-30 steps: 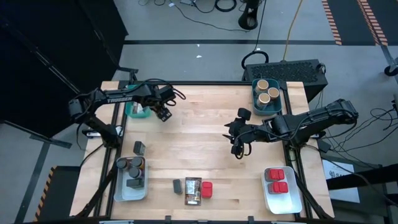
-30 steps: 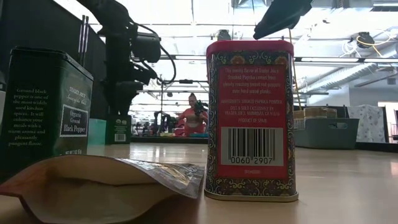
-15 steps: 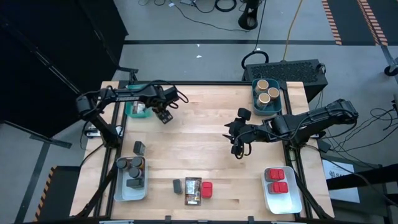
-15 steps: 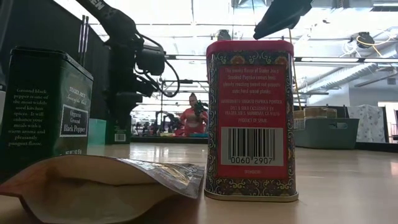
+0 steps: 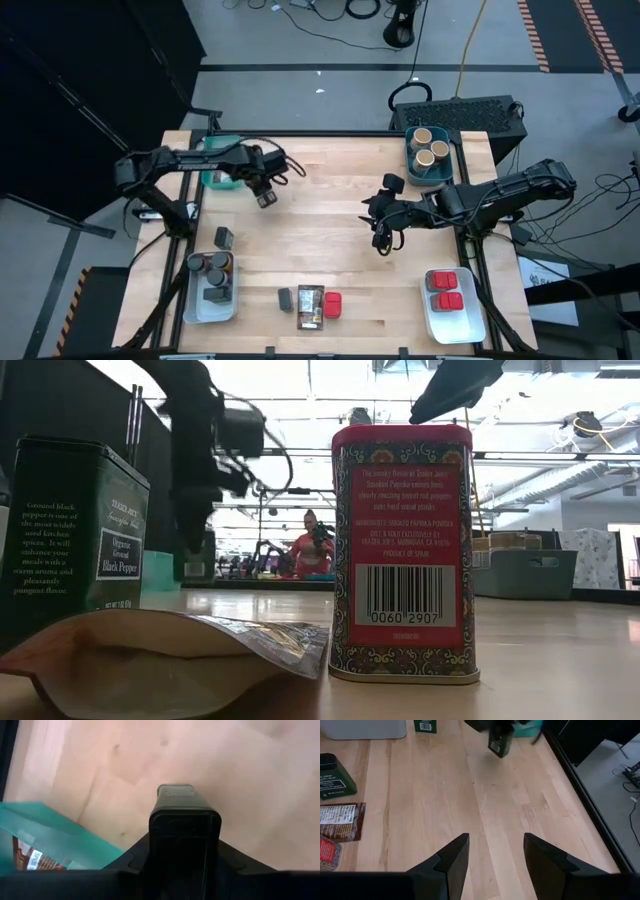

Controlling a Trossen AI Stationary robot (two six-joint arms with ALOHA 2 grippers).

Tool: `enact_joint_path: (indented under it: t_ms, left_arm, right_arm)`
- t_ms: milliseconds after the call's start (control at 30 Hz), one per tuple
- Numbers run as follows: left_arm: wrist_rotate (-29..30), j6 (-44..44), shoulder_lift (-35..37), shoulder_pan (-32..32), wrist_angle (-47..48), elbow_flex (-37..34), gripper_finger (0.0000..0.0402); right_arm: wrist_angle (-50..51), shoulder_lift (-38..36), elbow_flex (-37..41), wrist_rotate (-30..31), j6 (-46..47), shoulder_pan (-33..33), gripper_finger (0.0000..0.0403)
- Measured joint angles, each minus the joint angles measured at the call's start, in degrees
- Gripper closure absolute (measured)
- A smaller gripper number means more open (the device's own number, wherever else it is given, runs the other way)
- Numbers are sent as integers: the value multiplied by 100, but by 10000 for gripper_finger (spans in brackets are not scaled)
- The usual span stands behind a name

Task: Sort spices by type
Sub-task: Put the top black seasoning can into the gray bin

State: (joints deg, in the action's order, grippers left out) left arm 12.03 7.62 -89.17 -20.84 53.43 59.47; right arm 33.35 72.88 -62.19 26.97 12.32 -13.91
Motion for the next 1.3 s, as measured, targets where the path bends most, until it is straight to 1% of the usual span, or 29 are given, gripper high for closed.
enact_joint_path:
  t_ms: [167, 367, 433, 600, 733, 867, 1033, 1167, 1300]
  left_arm:
    - [-74, -45, 636, 839, 431, 204, 278]
    - [-20, 511, 1311, 1742, 930, 476, 278]
    - [-75, 665, 1505, 2016, 949, 490, 278]
    - [-472, 1025, 1807, 2722, 765, 491, 278]
    - [-725, 1426, 1814, 3307, 419, 491, 278]
    - [-807, 1896, 1720, 3809, 30, 508, 278]
    - [-770, 2470, 1547, 4346, 39, 821, 278]
    - [-753, 2692, 1349, 4731, 109, 1175, 278]
    - [-686, 2987, 1179, 5084, 445, 1584, 278]
  right_arm:
    - [-8, 0, 0, 1, 4, 0, 231]
    - [-23, 0, 0, 1, 4, 0, 231]
    - [-23, 0, 0, 1, 4, 0, 231]
    - [-24, 0, 0, 1, -13, 0, 231]
    - [-63, 0, 0, 0, -86, 0, 231]
    - [-142, 0, 0, 1, -150, 0, 231]
    - [-211, -2, 0, 0, -251, 4, 231]
    - [-226, -2, 0, 1, -290, 11, 231]
    - [-235, -2, 0, 1, -326, 11, 231]
